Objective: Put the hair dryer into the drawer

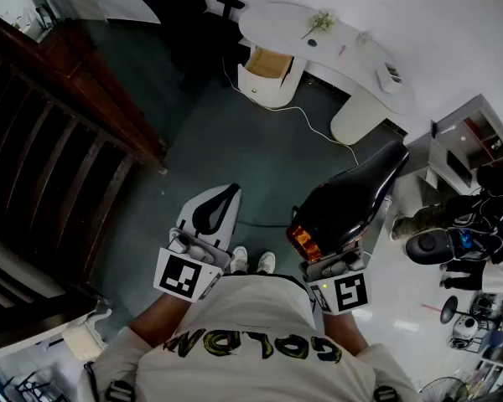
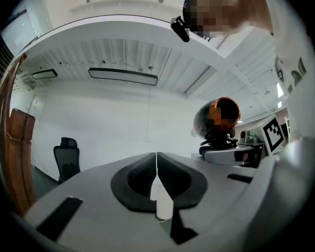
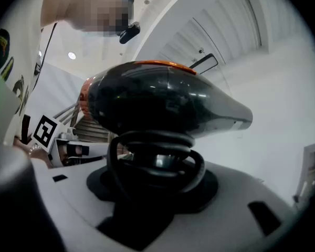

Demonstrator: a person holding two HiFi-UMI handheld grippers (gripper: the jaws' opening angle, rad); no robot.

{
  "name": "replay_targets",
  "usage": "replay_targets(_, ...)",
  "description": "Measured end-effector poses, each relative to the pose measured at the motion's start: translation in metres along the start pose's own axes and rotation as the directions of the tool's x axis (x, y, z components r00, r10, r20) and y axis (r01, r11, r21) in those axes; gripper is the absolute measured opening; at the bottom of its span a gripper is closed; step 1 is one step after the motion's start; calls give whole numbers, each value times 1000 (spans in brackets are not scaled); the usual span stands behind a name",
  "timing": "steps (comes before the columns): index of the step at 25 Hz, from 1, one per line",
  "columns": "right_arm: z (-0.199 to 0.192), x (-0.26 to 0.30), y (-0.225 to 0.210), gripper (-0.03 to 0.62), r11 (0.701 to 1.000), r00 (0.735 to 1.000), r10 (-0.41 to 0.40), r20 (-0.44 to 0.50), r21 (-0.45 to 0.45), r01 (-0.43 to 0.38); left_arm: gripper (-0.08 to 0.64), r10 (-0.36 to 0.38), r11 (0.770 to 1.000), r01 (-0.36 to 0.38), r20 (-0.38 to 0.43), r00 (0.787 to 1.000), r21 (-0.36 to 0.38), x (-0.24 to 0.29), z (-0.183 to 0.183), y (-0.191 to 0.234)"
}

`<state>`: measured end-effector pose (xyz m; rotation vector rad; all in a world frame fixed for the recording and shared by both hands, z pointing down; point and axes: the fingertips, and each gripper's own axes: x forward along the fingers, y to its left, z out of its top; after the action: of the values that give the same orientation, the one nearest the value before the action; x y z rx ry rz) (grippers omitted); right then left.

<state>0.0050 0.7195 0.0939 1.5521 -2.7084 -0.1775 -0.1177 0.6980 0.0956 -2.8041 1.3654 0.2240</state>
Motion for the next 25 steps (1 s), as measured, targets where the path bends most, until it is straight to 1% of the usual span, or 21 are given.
replay_targets(4, -1, 2, 5, 242, 1000, 1000, -1, -2, 6, 1, 15, 6, 1000, -6, 3, 1000, -14, -9, 1, 6)
replay_targets(9, -5, 10, 5, 245, 999, 1000, 2, 3, 44, -2, 15, 6, 1000, -6, -6, 1000, -30, -10, -2, 16)
replay_targets(13, -13, 20, -2, 245, 1000, 1000, -1, -9, 29, 1, 15, 6, 1000, -7, -9, 1000, -24, -1, -9, 21)
replay_targets(19, -24, 45, -37, 245, 1000, 1000, -7, -7, 28, 8, 15, 4, 1000, -4, -20, 1000, -25, 42, -21, 31)
replay_targets(22, -27, 65, -66, 245, 1000, 1000, -12, -2, 26, 13, 15, 0, 1000, -1, -26, 1000, -21, 77, -25, 38)
replay_targets(25, -30, 89, -104, 245, 1000, 1000, -15, 2, 21, 15, 15, 4, 1000, -4, -24, 1000, -1, 123, -27, 49)
